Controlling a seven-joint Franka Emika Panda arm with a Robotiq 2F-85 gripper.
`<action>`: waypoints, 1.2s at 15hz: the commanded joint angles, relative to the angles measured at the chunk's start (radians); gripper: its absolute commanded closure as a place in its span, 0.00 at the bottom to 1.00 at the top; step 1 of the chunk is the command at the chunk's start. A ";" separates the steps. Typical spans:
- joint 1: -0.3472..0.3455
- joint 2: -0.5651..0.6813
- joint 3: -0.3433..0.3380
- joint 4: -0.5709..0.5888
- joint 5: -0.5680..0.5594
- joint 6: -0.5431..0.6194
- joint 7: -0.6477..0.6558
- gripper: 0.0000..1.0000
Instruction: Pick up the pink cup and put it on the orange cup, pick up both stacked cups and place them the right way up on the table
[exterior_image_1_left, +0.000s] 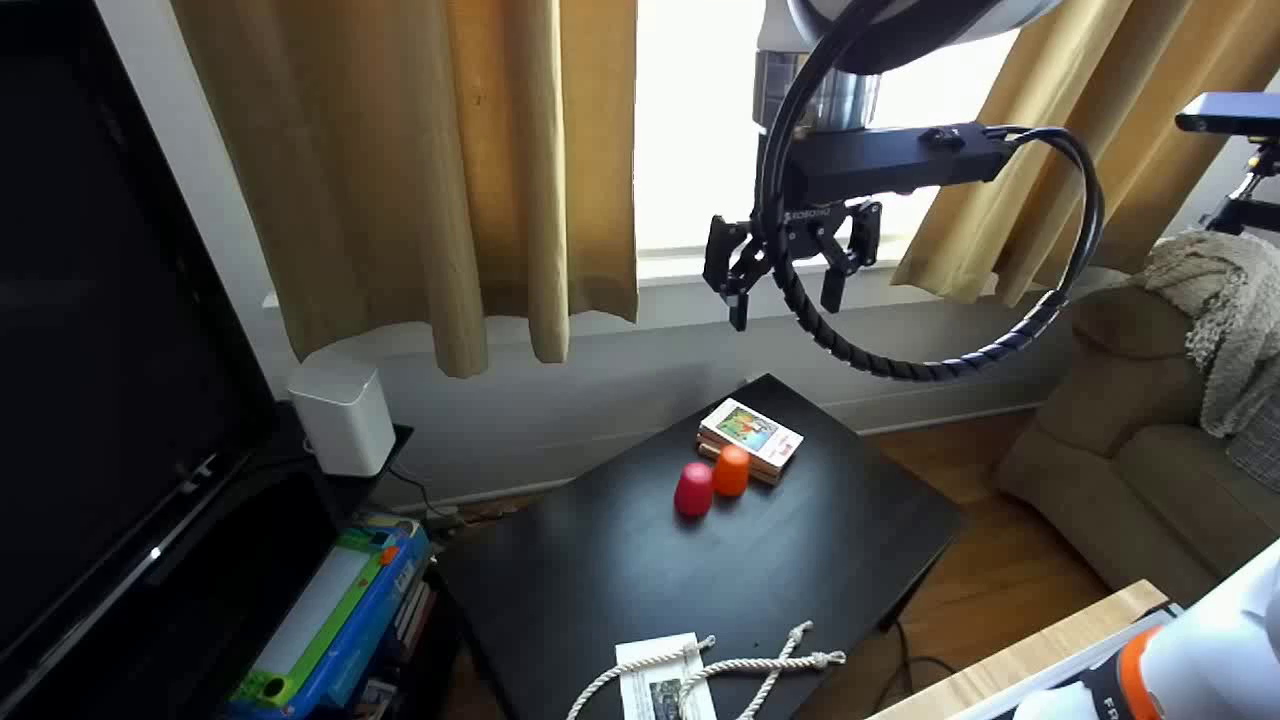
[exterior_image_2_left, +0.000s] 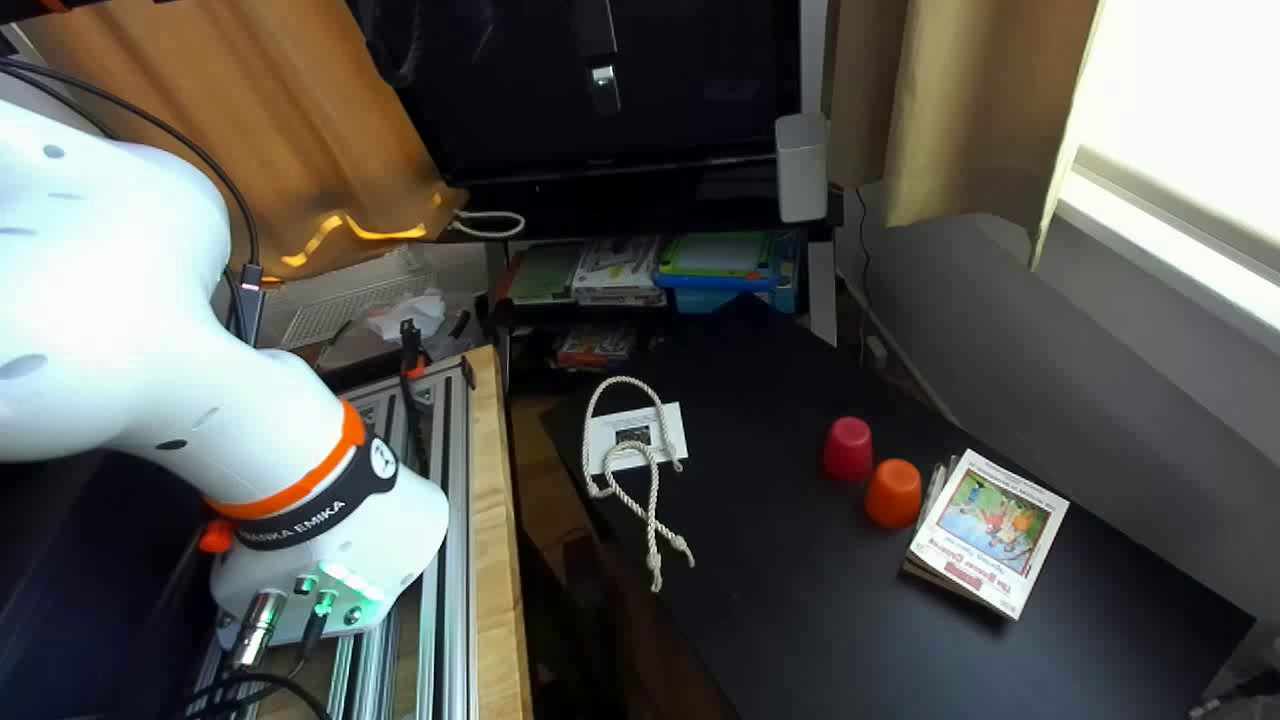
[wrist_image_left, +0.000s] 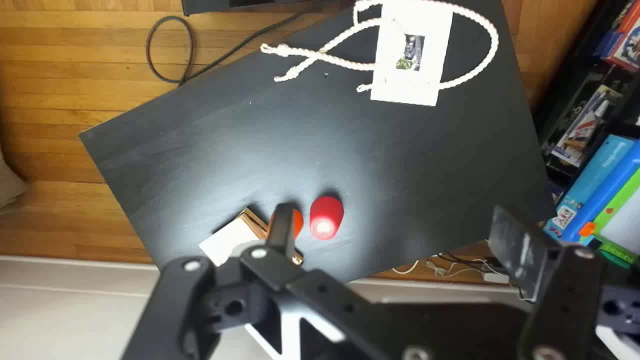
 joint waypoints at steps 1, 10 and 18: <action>0.017 0.003 -0.016 0.001 -0.008 -0.001 0.007 0.00; -0.040 0.111 -0.036 0.010 -0.006 0.017 0.102 0.00; -0.063 0.430 -0.106 0.019 -0.024 0.320 0.301 0.00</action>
